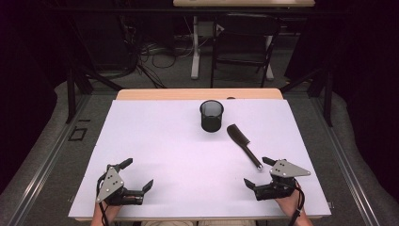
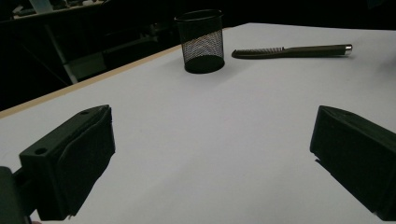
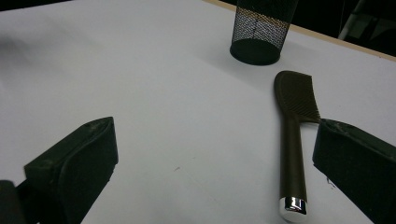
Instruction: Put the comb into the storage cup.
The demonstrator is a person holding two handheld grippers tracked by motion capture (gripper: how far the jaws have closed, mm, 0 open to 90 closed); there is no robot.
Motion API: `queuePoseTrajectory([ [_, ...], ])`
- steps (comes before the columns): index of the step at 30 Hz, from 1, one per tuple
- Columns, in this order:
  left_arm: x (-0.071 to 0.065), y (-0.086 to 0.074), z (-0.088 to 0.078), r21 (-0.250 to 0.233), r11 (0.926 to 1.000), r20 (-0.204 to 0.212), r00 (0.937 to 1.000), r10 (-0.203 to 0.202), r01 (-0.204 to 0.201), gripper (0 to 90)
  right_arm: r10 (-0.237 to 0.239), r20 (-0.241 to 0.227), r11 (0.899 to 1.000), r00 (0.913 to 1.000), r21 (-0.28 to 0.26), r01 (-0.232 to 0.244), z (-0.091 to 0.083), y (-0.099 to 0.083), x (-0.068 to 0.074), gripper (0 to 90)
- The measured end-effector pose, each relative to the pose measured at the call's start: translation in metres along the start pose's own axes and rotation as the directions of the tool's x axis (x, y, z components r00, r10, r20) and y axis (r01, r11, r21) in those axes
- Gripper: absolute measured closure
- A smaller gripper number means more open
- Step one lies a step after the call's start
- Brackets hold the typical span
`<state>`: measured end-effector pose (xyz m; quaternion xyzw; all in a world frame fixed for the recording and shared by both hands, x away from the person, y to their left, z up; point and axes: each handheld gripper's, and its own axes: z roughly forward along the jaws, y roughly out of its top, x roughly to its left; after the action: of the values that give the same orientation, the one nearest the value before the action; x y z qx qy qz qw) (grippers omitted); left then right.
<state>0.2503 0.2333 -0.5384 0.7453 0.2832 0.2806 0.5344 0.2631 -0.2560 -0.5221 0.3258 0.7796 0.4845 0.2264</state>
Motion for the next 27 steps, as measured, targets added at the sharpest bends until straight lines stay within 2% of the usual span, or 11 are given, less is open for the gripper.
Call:
queuePoseTrajectory([
  [7,-0.001,0.0,0.001,0.007,1.0,0.003,1.0,0.003,-0.003,0.1,-0.003,0.006,0.999,1.0,0.051,0.003,0.009,0.006,-0.001,0.0],
  [14,0.0,0.0,0.001,0.007,1.0,0.0,1.0,0.002,-0.002,0.2,0.021,0.007,0.996,0.9998,0.085,-0.022,0.017,0.012,-0.008,0.0],
  [21,-0.001,0.003,0.001,0.006,0.9995,-0.009,0.9995,0.031,-0.031,0.1,0.027,0.014,0.993,0.9995,0.115,-0.028,0.026,0.017,-0.013,0.0],
  [27,-0.001,0.002,0.002,0.013,0.9997,0.0,0.9998,0.021,-0.021,0.2,0.029,0.028,0.989,0.9992,0.143,-0.032,0.032,0.023,-0.016,0.0],
])
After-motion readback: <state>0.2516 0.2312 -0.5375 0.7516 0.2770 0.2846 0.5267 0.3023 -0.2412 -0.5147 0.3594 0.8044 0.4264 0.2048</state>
